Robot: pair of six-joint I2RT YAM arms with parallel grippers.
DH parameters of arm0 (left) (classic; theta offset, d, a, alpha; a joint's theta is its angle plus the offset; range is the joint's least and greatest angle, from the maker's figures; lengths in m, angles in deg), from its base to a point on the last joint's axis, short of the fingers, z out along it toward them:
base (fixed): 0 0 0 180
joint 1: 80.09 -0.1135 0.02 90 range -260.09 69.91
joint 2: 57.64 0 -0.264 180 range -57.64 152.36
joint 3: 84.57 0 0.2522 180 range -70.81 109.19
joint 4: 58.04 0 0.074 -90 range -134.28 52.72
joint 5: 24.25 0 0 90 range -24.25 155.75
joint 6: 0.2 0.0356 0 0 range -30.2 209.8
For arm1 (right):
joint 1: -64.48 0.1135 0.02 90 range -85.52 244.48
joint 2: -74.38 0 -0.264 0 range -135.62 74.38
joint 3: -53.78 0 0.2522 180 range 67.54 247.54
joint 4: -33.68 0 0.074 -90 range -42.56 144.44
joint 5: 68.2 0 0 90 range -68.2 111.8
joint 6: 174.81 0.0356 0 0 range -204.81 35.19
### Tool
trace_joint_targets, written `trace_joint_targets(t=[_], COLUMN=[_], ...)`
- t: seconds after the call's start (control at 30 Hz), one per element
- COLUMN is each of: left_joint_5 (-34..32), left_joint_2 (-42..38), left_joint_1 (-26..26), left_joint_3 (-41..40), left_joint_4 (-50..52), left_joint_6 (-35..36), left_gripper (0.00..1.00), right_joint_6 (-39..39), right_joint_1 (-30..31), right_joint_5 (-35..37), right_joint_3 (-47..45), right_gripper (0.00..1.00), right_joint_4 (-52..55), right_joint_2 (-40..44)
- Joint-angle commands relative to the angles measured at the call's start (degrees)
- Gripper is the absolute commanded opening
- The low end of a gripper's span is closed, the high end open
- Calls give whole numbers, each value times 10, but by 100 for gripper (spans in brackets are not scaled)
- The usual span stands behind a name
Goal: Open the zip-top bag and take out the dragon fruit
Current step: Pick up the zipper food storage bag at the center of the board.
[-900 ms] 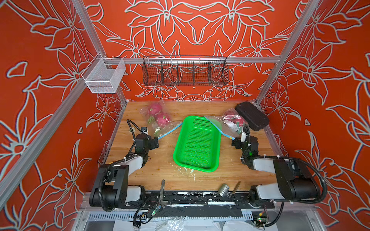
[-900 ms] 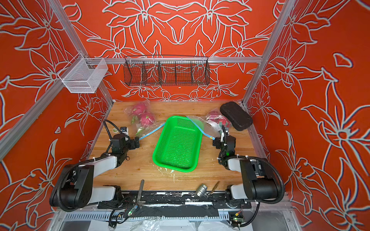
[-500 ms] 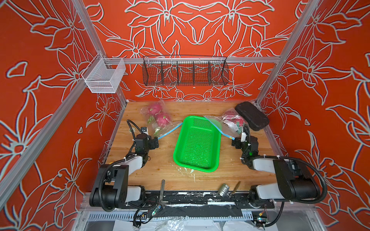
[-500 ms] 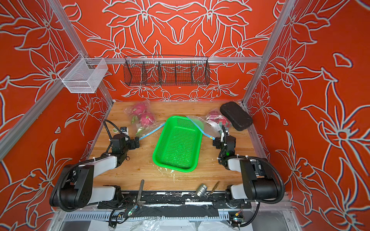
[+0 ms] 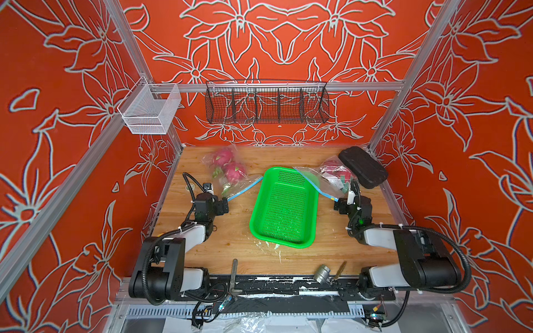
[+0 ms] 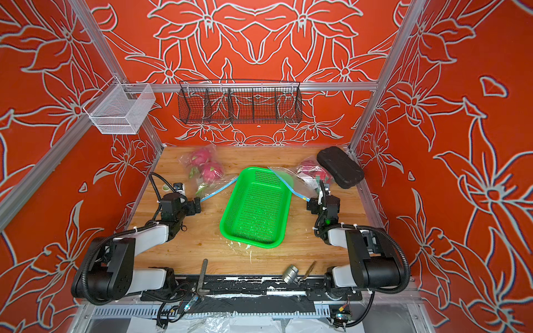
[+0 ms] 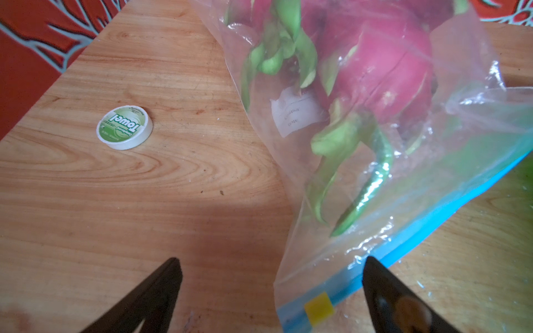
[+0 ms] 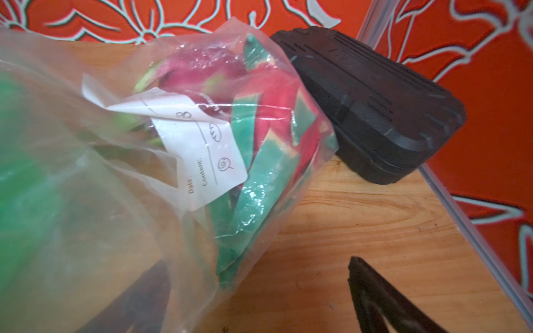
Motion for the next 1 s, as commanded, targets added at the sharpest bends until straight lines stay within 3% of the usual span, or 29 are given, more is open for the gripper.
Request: trace_joint_targets(t=[0.0,0.13,0.27,0.37,0.47,0.57,0.77,0.97], left_joint_5=[46,132,157,163,153,130,105,76], left_joint_2=[-30,-43,-46,-33,-4,35,100,90], left_joint_1=[-8,-10,-12,-12,-13,-12,-7,-6], left_joint_3=[77,208,248,257,257,258,278,242], left_joint_4=[119,326,412,472,514,531,532,426], left_joint_6=[27,137,263,359,432,465,456,429], left_gripper=[97,97,97,97,97,97,97,99], right_joint_6=[25,105,153,166,167,139,81,3], right_joint_1=[3,4,12,40,96,184,302,396], right_joint_5=[78,108,53,22,22,61,85,109], right_joint_3=[34,83,102,131,166,179,243,298], right_gripper=[97,97,97,97,97,97,97,97], right_joint_4=[107,315,429,504,572,570,555,512], right_joint_2=[88,246,375,424,425,418,328,224])
